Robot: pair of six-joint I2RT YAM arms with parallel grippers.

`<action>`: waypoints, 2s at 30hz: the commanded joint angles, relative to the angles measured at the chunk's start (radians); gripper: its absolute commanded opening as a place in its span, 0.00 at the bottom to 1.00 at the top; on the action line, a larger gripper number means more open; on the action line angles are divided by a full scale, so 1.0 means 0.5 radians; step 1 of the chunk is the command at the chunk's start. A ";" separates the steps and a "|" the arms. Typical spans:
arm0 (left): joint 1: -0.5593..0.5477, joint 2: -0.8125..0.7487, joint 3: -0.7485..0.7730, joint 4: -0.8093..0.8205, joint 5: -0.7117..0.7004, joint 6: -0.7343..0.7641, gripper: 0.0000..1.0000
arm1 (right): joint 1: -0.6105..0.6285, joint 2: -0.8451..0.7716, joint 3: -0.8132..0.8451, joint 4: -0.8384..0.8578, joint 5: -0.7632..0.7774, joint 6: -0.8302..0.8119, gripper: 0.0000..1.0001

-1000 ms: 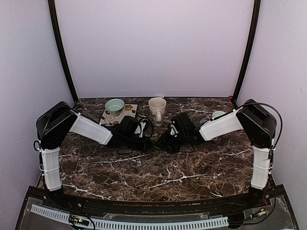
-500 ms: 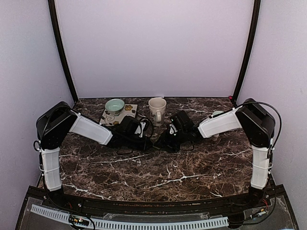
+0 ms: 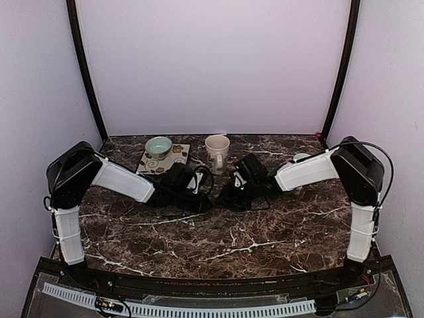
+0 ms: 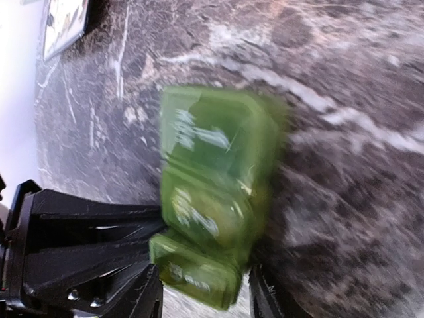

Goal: Sort the pills into containers
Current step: Close the lid of the pill container, then reset both arms

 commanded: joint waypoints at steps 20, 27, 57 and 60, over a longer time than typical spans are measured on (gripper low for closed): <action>-0.056 -0.455 -0.228 -0.703 -0.512 -0.038 0.45 | 0.065 -0.628 -0.351 -0.395 0.821 -0.615 0.47; -0.009 -0.853 -0.307 -0.744 -0.954 -0.036 0.60 | 0.118 -0.881 -0.356 -0.395 1.196 -0.767 0.48; 0.272 -1.738 -0.814 0.336 -1.545 0.721 0.87 | -0.003 -1.816 -0.656 -0.400 2.789 -0.858 1.00; 0.325 -1.738 -0.848 0.369 -1.448 0.725 0.87 | -0.010 -1.873 -0.706 -0.441 2.828 -0.749 1.00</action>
